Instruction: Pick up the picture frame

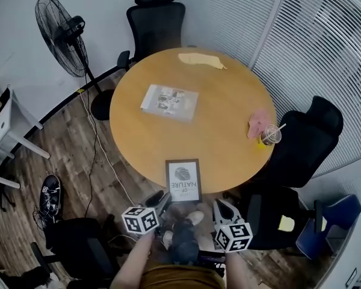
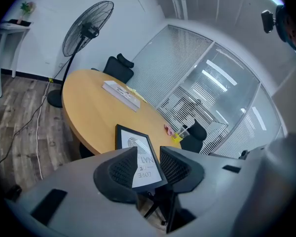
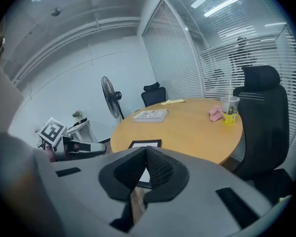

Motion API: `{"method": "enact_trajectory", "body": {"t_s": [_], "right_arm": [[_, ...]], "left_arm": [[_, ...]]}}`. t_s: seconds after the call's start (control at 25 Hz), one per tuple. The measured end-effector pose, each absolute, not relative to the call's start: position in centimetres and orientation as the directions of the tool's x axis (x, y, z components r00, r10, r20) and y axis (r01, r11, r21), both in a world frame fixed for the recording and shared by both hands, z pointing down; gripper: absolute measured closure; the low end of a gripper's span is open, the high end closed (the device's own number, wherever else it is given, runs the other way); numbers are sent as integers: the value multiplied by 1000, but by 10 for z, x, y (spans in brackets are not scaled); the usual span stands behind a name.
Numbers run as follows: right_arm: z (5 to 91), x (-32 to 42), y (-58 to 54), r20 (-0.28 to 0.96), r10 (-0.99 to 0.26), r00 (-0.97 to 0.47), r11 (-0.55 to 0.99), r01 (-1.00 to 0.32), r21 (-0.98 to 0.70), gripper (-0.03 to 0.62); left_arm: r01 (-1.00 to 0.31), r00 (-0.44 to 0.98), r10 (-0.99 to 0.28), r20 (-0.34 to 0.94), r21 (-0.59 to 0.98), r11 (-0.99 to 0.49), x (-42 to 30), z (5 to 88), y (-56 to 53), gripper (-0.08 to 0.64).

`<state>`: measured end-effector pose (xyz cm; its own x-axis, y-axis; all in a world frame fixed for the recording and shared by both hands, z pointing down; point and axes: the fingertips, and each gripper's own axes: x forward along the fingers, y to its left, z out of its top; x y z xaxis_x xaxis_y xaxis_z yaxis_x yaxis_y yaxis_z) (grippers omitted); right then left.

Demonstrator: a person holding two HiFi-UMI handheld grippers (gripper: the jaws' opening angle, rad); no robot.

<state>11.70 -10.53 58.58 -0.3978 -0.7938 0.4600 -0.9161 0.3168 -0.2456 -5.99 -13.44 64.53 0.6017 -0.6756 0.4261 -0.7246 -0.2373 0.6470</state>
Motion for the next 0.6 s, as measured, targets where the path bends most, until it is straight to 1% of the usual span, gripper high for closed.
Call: {"method": "enact_trajectory", "body": {"t_s": [0.36, 0.6], "right_arm": [[621, 117, -109, 557, -716, -420, 392, -903, -176, 580], [649, 108, -110, 614, -643, -457, 499, -859, -117, 580]], "left_arm": [[-753, 584, -620, 523, 634, -175, -55, 688, -135, 396], [-760, 567, -591, 574, 641, -106, -58, 722, -133, 382]]}}
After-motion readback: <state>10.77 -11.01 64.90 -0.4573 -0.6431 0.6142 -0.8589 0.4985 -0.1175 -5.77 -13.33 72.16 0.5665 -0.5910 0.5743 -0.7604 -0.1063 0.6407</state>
